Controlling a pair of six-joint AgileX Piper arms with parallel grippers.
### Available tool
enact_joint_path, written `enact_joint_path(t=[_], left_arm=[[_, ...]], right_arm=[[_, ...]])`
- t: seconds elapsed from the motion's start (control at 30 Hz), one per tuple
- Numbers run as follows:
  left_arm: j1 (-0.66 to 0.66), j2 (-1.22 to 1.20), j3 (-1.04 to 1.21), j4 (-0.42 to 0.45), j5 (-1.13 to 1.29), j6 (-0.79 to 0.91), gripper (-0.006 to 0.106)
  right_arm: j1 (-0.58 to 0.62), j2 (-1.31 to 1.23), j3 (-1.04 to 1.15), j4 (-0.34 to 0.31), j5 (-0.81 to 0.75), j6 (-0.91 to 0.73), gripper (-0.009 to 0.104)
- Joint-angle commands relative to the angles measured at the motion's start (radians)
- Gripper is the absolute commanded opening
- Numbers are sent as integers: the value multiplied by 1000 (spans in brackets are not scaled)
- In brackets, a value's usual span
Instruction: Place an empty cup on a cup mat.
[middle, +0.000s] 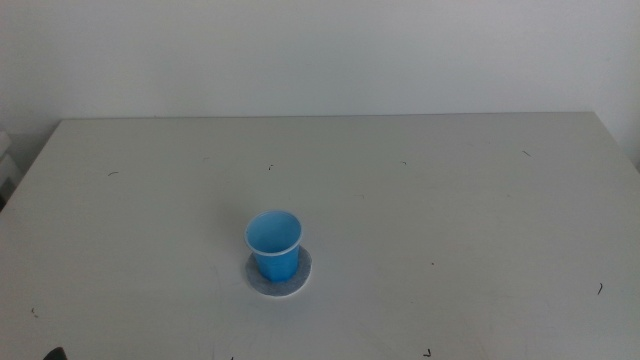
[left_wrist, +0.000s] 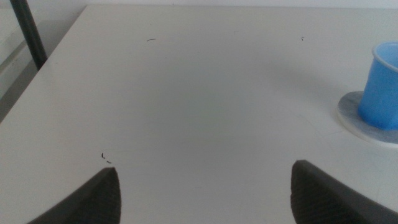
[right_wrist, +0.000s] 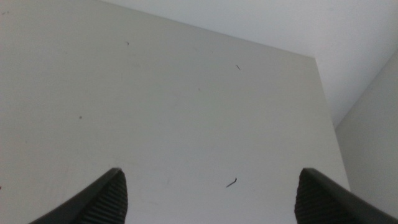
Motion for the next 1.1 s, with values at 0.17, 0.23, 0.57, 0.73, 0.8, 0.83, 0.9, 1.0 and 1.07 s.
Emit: enact_joint_path(t=[0.17,0.23,0.57,0.73,0.8,0.83,0.9,1.0,1.07], left_arm=[[1,-10,-6,0,-66,-11,105],[1,-10,-6,0,-66,-11,105],[1,-10,-6,0,-66,-11,105],[1,-9,-6,0,-66,-11,105],[1,-9,-6,0,-66,-11,105],[1,-9,-6,0,-66,-11,105],[1,-9,-6,0,-66,-11,105],[1,-9,-6,0,-66,-11,105],[1,-9,-6,0,-66,-11,105]], right_arm=[[-7,-96,59,-4,-2,-23,93],[-7,-133,72,-4,-5,-23,93],[-7,-276,104,-44,-19,-23,93],[-7,-277,204,1,-84,-23,93],[-7,-277,244,15,-115,-23,93],[-7,-277,263,15,-127,-23,93],[-7,-277,294,15,-145,-23,93],[-7,-277,302,14,-183,-23,93],[-7,-277,302,14,-183,-23,93]])
